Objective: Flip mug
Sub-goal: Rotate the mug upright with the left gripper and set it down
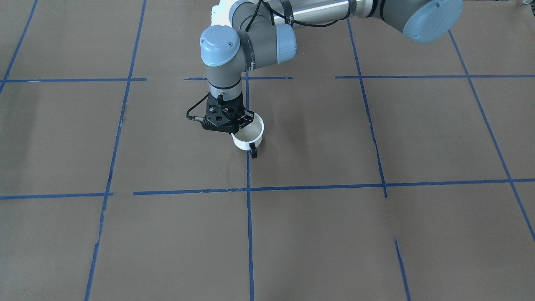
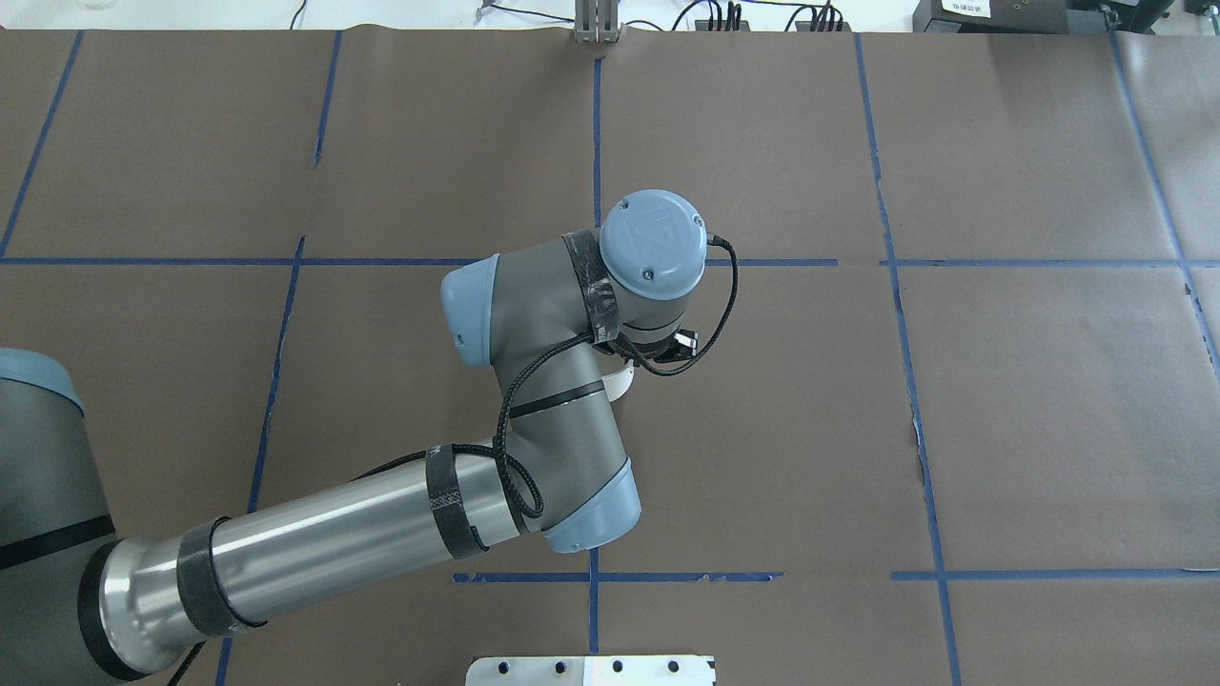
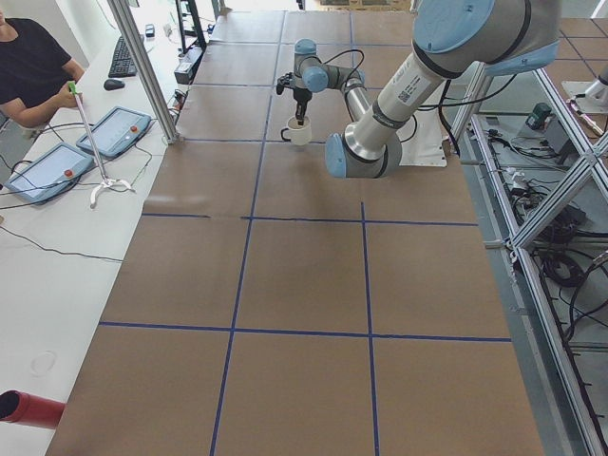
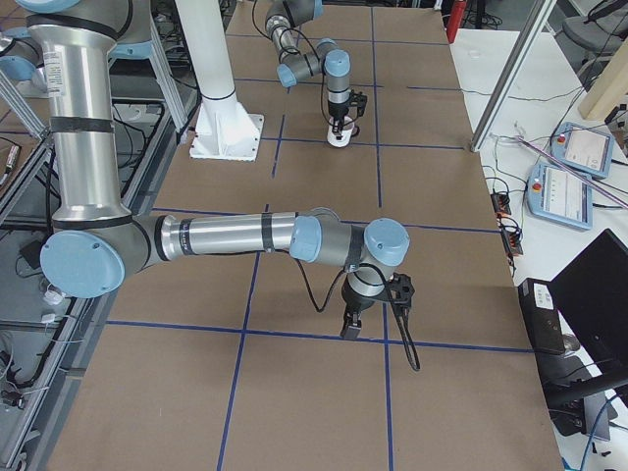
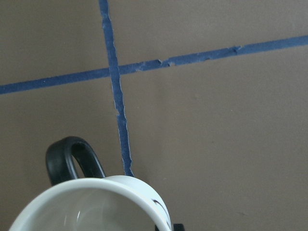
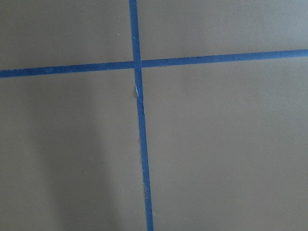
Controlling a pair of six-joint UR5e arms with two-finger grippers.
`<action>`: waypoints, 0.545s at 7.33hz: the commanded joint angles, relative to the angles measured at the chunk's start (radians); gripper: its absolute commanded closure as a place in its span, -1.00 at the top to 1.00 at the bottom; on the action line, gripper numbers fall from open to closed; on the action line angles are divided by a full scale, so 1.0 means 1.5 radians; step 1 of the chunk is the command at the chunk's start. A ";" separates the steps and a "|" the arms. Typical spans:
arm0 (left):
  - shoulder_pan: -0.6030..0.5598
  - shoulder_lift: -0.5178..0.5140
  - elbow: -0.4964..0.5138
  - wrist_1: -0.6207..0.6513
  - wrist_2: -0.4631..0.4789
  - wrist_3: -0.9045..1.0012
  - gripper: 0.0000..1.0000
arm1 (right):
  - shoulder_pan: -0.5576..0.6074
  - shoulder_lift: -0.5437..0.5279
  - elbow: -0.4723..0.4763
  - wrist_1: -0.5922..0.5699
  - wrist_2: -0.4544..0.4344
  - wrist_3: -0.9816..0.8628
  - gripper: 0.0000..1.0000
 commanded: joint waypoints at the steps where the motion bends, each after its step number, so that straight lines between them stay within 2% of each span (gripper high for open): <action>1: 0.006 0.003 0.003 -0.009 0.010 -0.002 1.00 | 0.000 0.000 0.000 0.000 0.000 0.000 1.00; 4: -0.002 0.003 -0.020 -0.002 0.016 0.002 1.00 | 0.000 0.001 0.000 0.000 0.000 0.000 1.00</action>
